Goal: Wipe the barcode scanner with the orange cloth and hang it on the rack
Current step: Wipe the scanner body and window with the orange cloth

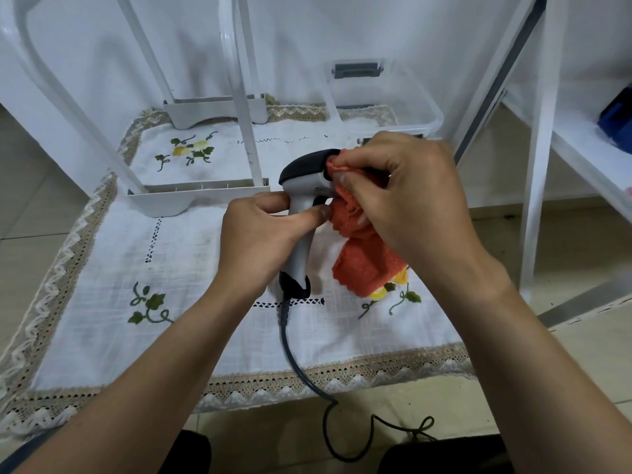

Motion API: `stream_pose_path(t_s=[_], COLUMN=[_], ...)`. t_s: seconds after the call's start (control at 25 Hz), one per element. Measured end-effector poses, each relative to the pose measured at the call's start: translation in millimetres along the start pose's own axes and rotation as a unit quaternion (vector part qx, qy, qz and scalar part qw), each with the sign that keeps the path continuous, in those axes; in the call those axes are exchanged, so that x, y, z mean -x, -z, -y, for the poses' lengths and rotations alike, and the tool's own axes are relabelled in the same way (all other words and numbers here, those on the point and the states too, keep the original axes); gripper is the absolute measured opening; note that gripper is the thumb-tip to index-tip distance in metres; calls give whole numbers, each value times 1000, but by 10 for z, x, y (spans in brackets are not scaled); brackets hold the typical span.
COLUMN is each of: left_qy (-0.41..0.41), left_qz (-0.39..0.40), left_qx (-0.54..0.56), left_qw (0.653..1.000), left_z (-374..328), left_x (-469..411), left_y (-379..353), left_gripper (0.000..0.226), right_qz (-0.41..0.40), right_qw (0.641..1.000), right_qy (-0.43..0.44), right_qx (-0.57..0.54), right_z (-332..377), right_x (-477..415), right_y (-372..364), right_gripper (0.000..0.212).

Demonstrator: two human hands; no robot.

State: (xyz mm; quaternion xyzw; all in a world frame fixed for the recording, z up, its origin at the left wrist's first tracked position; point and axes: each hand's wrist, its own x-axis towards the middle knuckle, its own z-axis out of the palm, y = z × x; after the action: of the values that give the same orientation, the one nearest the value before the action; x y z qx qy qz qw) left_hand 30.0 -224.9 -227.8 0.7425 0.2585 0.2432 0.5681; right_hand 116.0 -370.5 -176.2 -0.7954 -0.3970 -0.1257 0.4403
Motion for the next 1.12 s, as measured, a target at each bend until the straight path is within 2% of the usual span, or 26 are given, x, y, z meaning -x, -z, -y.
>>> stream_pose_path(t_s=[0.08, 0.2, 0.32, 0.36, 0.48, 0.6, 0.76, 0.88, 1.0, 1.12], left_qy=[7, -2, 11, 16, 22, 28, 27, 43, 45, 44], left_qz=[3, 7, -1, -3, -5, -9, -1, 3, 4, 3], left_qx=[4, -2, -3, -2, -1, -2, -5, 9, 8, 13], left_qw=[1000, 1000, 1000, 1000, 1000, 1000, 1000, 999, 999, 999], left_z=[-19, -47, -53, -56, -67, -69, -72, -87, -91, -107], left_x=[16, 37, 37, 42, 46, 48, 46, 52, 67, 73], left_y=[5, 7, 14, 22, 29, 30, 32, 40, 36, 35], left_gripper=[15, 25, 11, 12, 15, 16, 16, 12, 12, 13], right_qz=[39, -5, 22, 30, -14, 31, -9, 29, 9, 33], right_qw=[999, 1000, 1000, 999, 1000, 999, 1000, 999, 1000, 999], right_qy=[17, -3, 5, 7, -8, 11, -10, 11, 0, 10], right_qx=[14, 6, 19, 22, 6, 16, 2, 21, 18, 28], right_z=[14, -13, -6, -9, -28, -18, -54, -46, -79, -87], right_x=[2, -18, -2, 1, -3, 2, -14, 3, -10, 0], right_y=[6, 19, 23, 21, 17, 33, 36, 14, 32, 28], right_gripper=[13, 13, 13, 13, 13, 12, 13, 13, 12, 13])
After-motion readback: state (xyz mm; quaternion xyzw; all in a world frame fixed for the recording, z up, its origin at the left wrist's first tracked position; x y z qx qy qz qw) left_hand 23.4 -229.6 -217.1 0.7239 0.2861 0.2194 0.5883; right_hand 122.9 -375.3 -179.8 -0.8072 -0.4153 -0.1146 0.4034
